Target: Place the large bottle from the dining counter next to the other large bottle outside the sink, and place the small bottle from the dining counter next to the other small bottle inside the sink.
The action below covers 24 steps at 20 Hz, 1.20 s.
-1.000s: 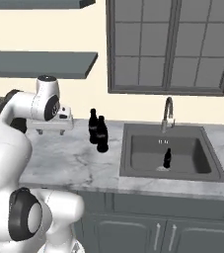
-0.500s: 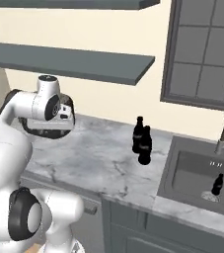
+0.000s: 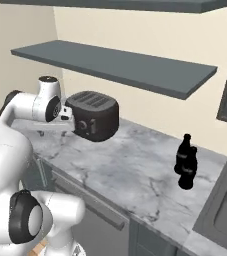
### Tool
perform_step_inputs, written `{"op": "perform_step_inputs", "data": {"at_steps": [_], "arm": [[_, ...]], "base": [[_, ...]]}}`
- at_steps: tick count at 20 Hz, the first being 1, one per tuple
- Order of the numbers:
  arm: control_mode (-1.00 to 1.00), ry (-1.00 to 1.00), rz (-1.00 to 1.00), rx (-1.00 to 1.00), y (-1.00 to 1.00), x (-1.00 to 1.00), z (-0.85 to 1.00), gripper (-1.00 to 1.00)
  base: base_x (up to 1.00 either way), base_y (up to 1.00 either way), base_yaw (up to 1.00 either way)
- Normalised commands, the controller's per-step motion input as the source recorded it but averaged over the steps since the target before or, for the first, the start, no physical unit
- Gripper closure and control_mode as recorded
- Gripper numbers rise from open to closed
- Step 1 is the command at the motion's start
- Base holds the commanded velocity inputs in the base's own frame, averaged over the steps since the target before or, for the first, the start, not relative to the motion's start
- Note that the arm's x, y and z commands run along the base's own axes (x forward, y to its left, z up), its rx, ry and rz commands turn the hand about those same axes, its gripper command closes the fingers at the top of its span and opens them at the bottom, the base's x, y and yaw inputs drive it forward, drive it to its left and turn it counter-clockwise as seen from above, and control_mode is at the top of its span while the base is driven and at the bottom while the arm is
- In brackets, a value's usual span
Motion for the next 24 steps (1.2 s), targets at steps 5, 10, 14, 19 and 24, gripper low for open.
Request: {"op": "perform_step_inputs", "data": {"at_steps": [5, 10, 14, 19, 24], "arm": [[1.00, 0.00, 0.00, 0.00, 0.00, 0.00, 0.00, -1.00], [1.00, 0.00, 0.00, 0.00, 0.00, 0.00, 0.00, -1.00], [1.00, 0.00, 0.00, 0.00, 0.00, 0.00, 0.00, -1.00], [1.00, 0.00, 0.00, 0.00, 0.00, 0.00, 0.00, -1.00], [1.00, 0.00, 0.00, 0.00, 0.00, 0.00, 0.00, -1.00]], "base": [[-0.15, 0.51, 0.43], [-0.01, 0.63, 0.37], [-0.02, 0.66, 0.37], [-0.16, 0.55, 0.43], [-0.18, 0.61, 0.42]]}}
